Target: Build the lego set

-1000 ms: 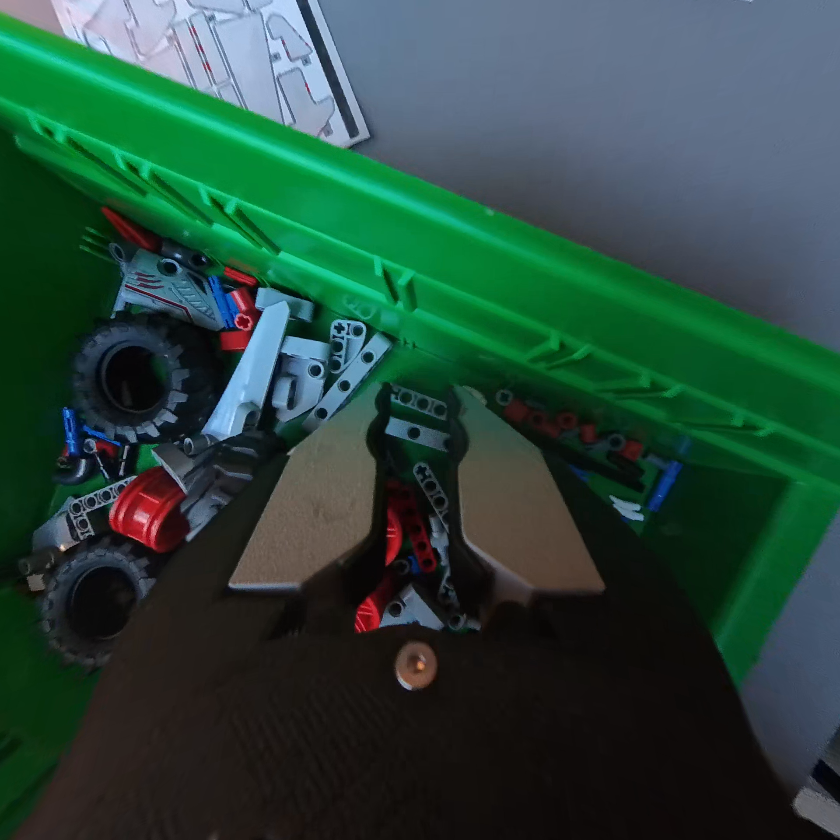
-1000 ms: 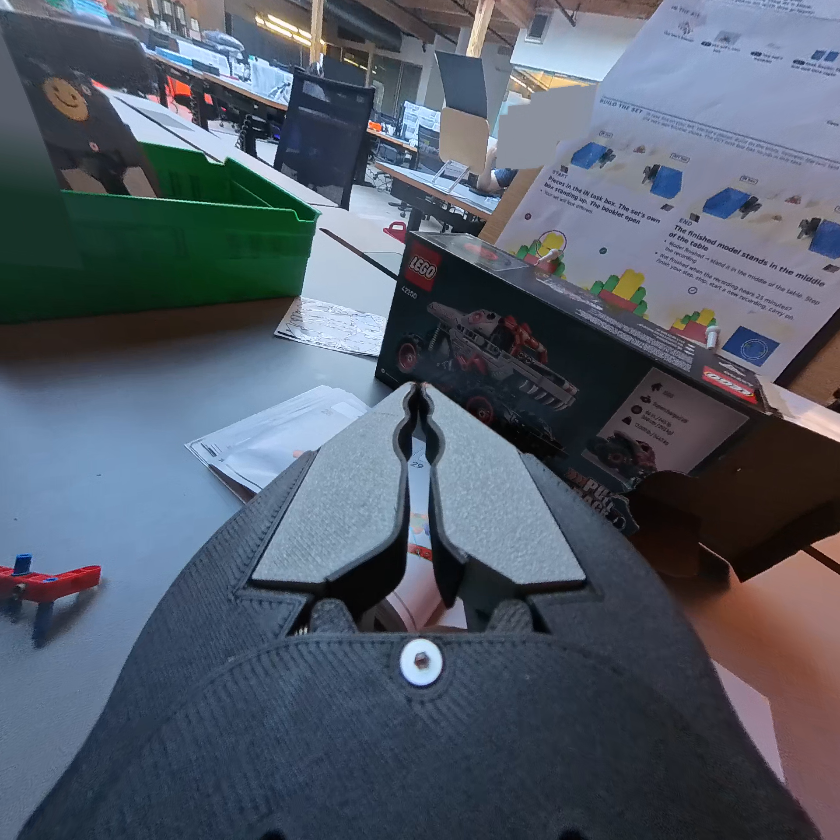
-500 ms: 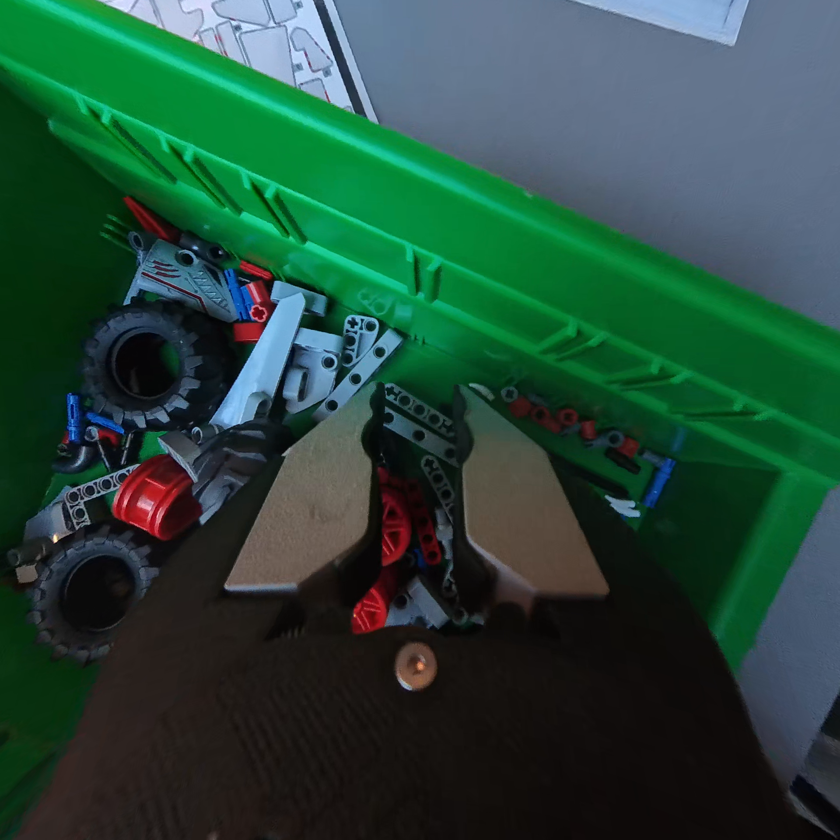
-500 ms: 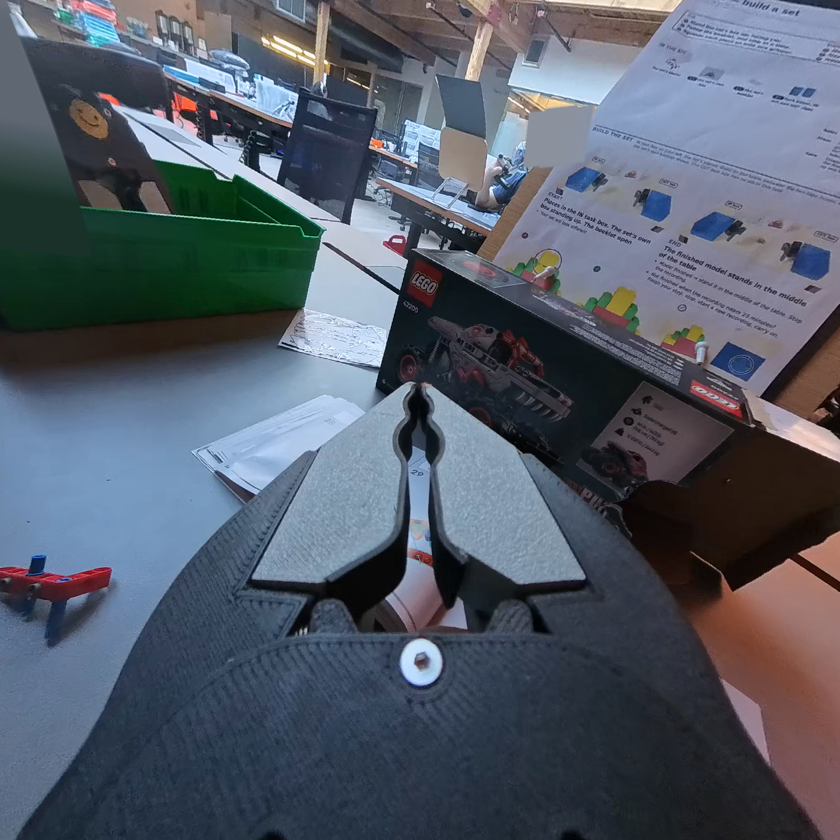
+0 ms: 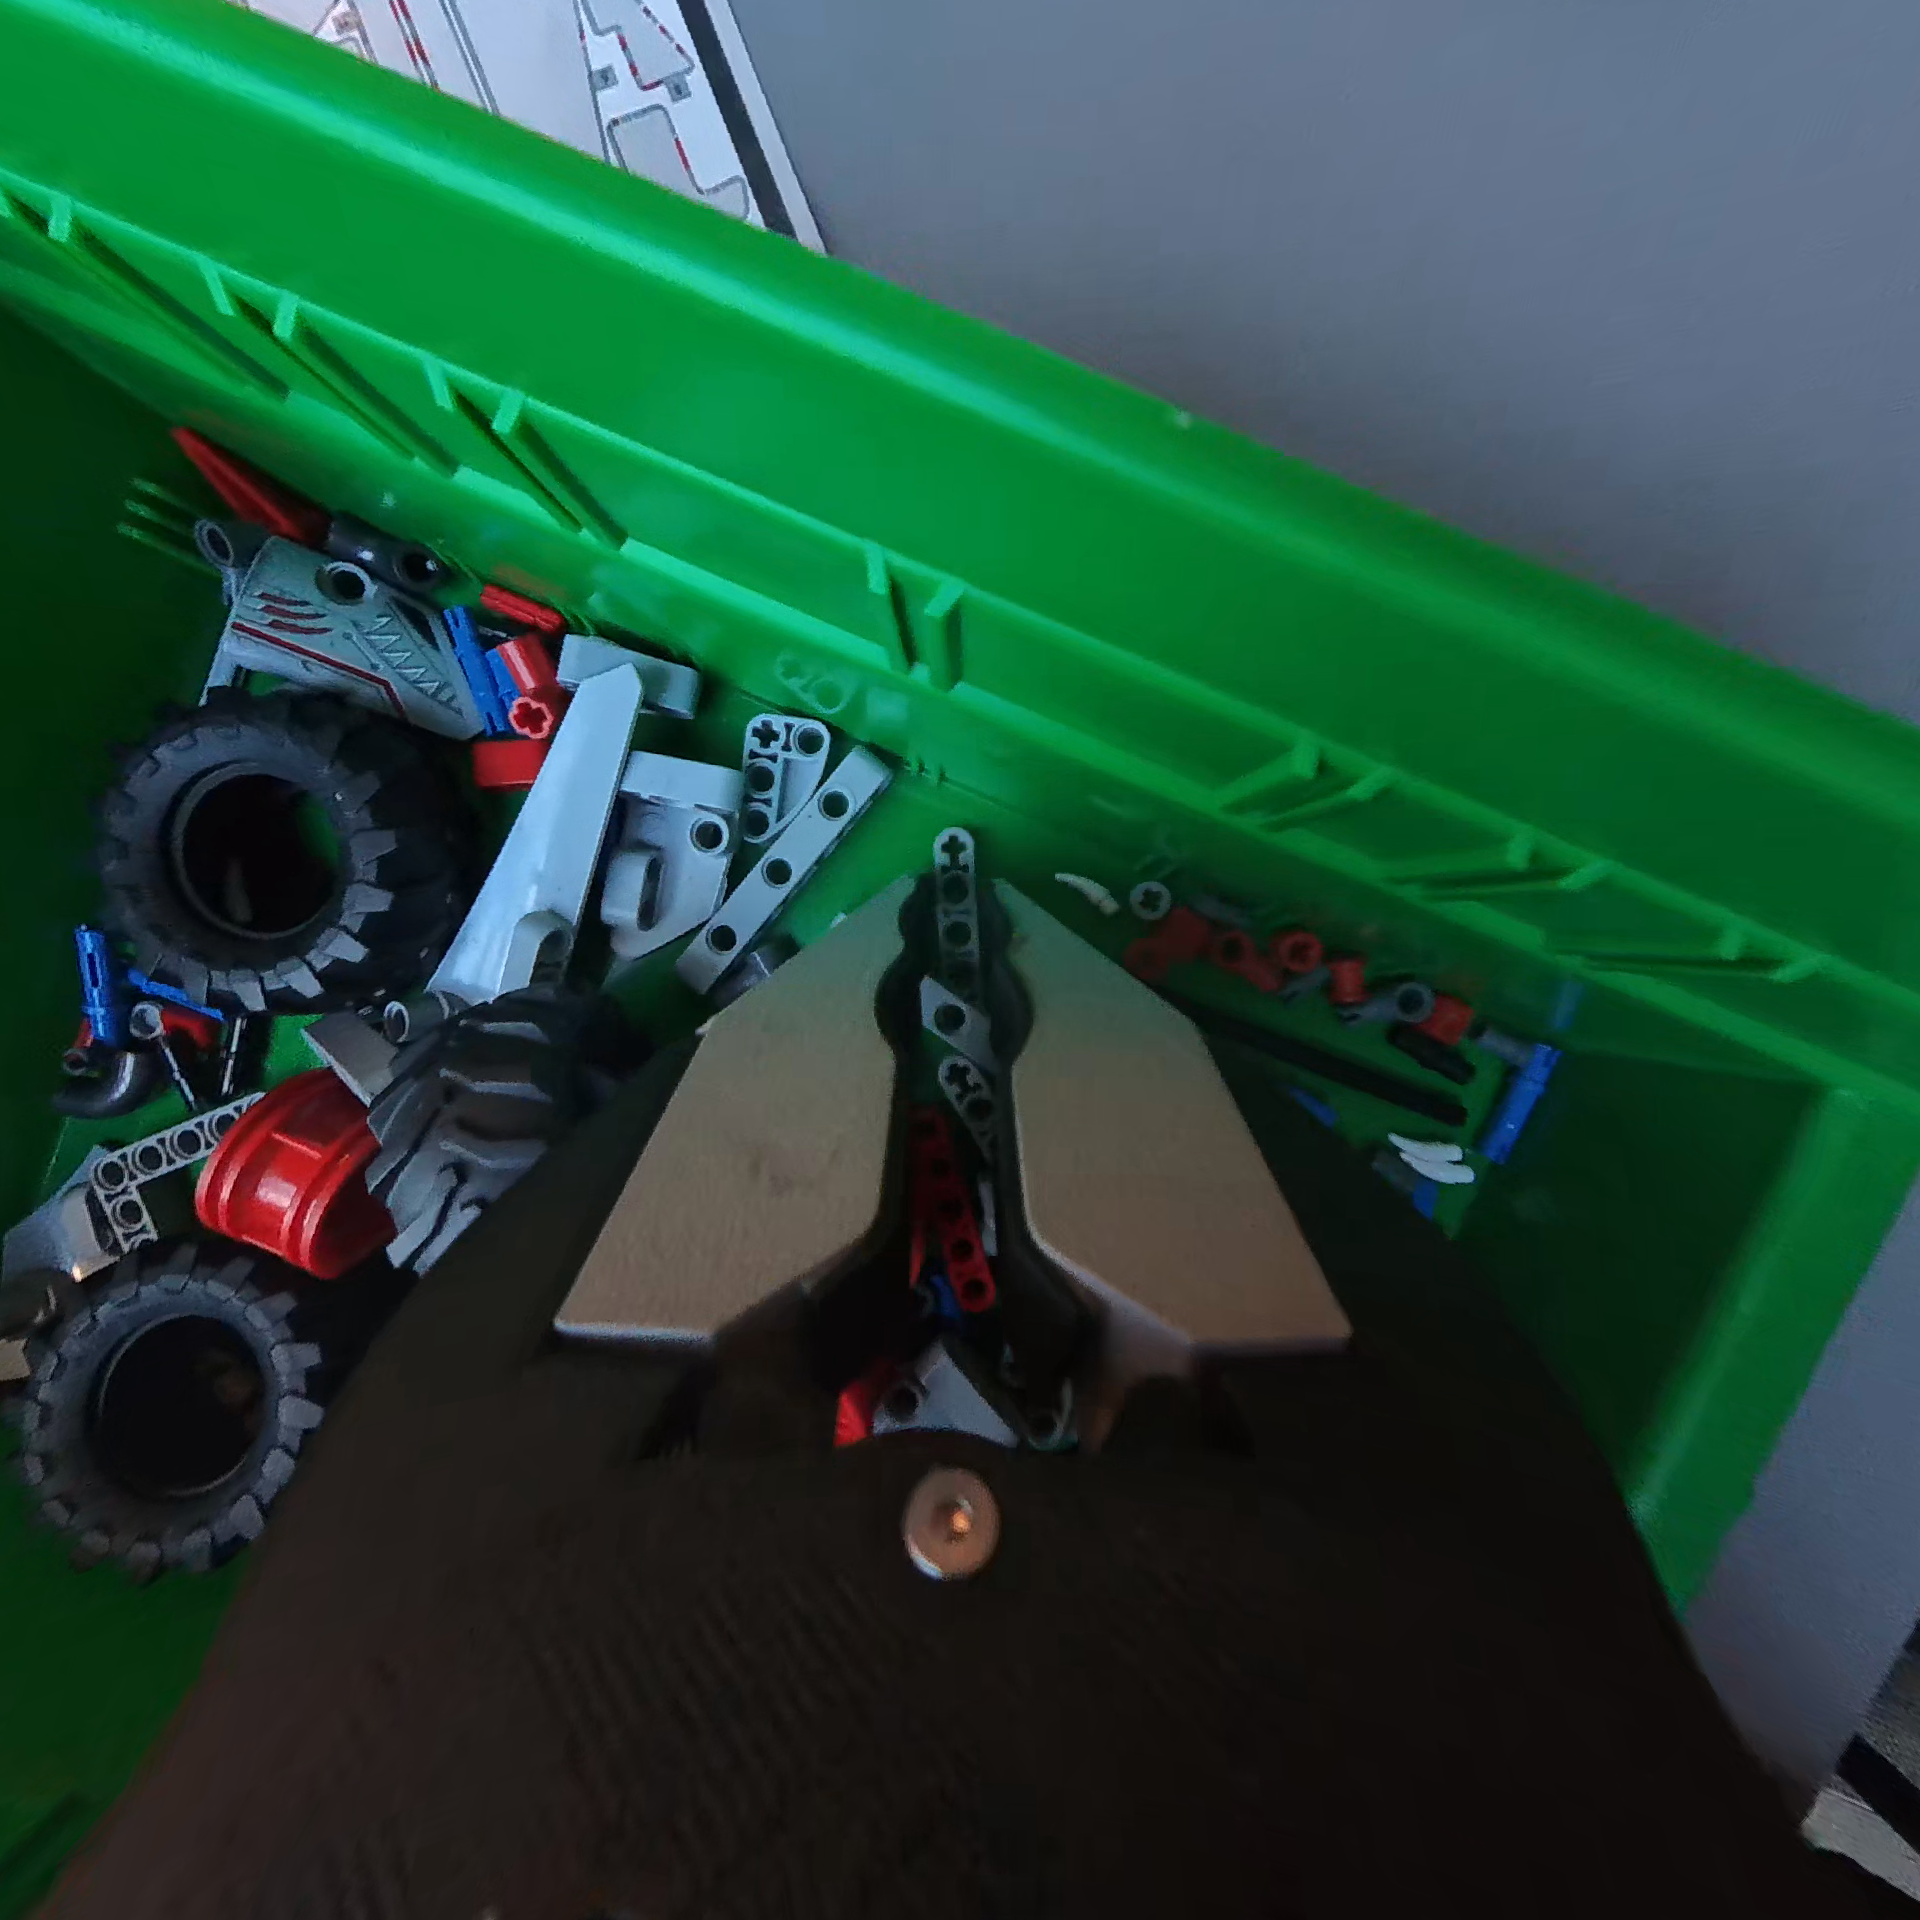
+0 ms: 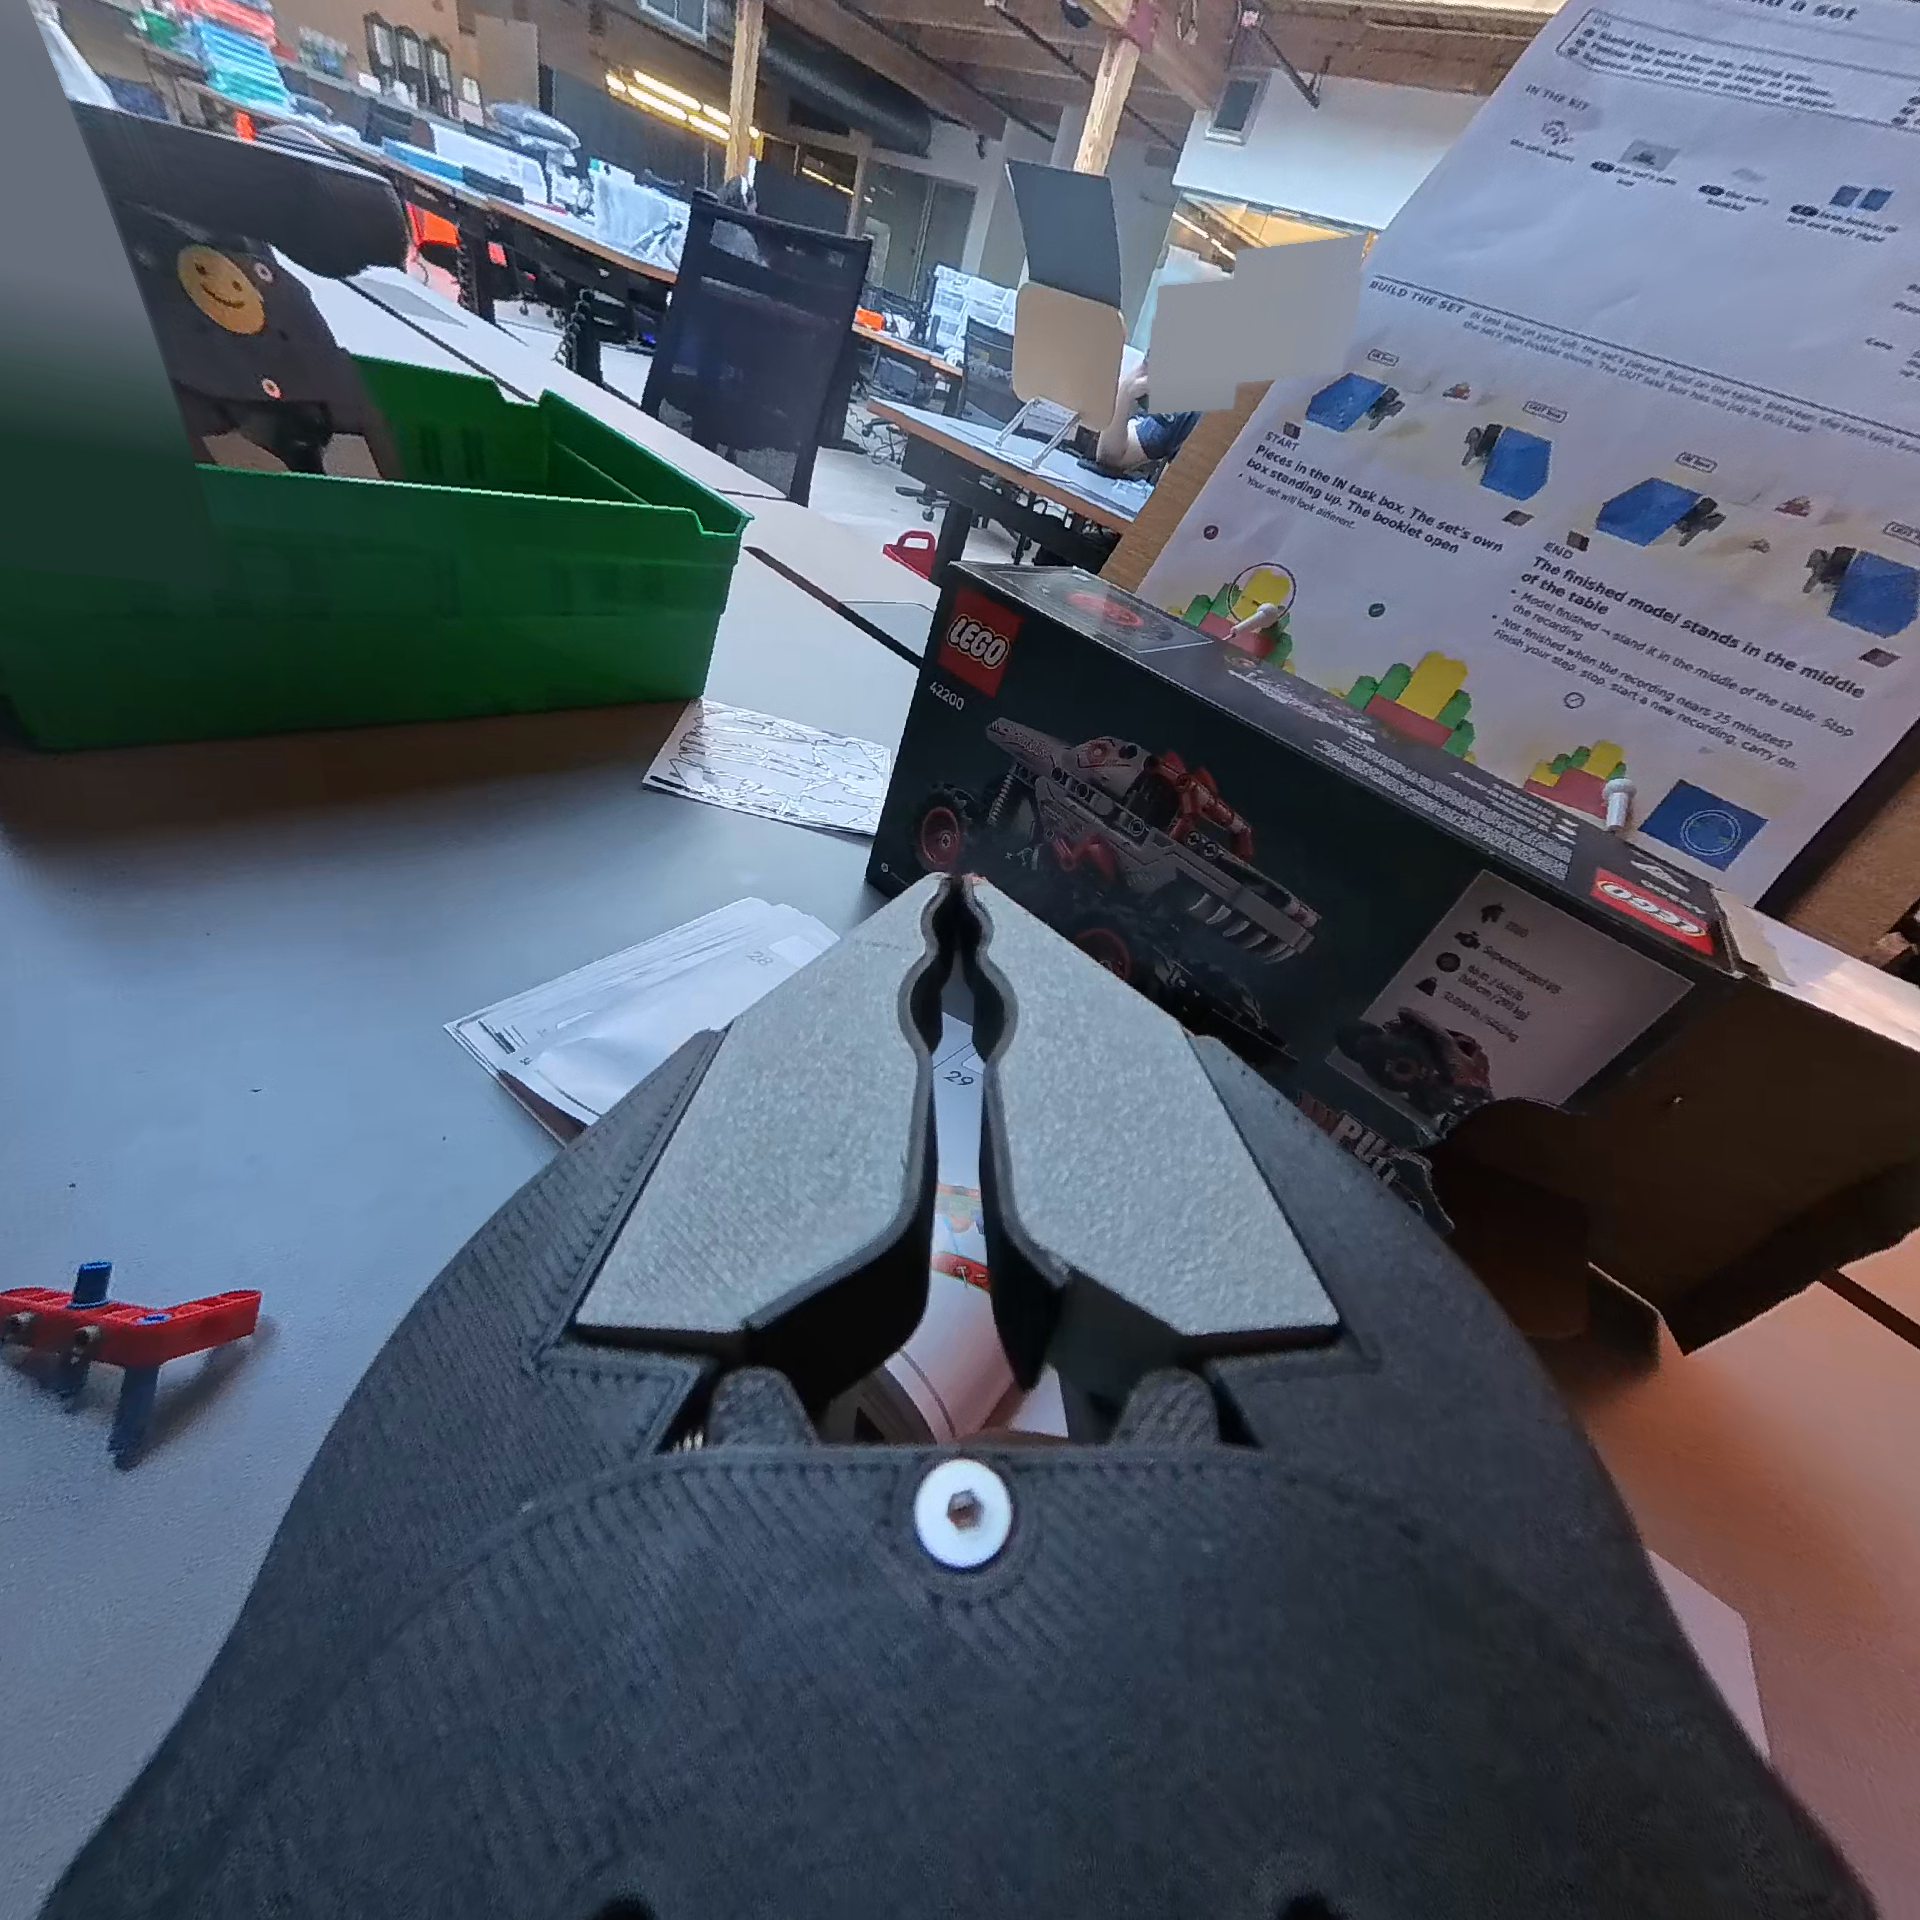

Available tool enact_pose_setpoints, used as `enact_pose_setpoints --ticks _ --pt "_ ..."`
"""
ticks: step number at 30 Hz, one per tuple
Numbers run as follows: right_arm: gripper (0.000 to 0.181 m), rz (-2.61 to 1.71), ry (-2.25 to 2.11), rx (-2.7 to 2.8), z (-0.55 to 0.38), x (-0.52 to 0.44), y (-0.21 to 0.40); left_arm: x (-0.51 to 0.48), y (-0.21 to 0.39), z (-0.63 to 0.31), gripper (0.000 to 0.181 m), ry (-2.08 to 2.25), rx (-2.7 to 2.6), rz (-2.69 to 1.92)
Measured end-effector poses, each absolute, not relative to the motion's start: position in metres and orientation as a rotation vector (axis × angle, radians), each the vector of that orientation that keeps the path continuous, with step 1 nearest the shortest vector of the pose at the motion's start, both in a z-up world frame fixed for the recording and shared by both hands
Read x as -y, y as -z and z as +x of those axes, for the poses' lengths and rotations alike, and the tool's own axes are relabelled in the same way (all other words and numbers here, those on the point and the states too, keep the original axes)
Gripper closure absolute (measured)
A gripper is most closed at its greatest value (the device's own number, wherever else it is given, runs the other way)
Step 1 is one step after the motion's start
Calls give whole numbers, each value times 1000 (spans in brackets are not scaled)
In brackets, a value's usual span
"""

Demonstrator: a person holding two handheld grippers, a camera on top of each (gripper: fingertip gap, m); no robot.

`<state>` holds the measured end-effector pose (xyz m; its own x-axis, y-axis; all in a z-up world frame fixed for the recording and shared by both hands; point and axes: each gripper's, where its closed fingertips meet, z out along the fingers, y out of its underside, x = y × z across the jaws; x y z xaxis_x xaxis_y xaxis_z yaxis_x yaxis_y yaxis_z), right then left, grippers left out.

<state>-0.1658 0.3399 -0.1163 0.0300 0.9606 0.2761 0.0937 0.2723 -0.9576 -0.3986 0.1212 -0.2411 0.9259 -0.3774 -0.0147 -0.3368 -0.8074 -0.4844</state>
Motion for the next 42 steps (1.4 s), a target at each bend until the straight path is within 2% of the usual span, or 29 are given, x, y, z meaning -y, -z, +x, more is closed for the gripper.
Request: enact_pose_setpoints --ticks 1,13,15,22,28,36,42 --pt "181 -1082 -927 1360 -166 -340 116 -121 241 -399 177 117 -511 -2590" --pt "181 -1086 -929 1361 -166 -340 117 -138 197 -401 176 166 -394 -2370" --pt "181 -1086 -930 1364 -166 -340 117 -135 196 -393 176 265 -389 -2360" --pt "181 -1087 -924 1363 -166 -341 118 -140 186 -402 176 225 -325 -2304" --pt "181 -1084 -926 1357 -165 -341 116 -152 140 -420 176 72 -243 -2080" --pt "181 -1089 -942 1340 -164 -343 114 -148 94 -317 177 148 -637 -1984" --pt "181 -1063 -947 1341 -162 -337 110 -155 105 -256 177 141 -783 -2088"
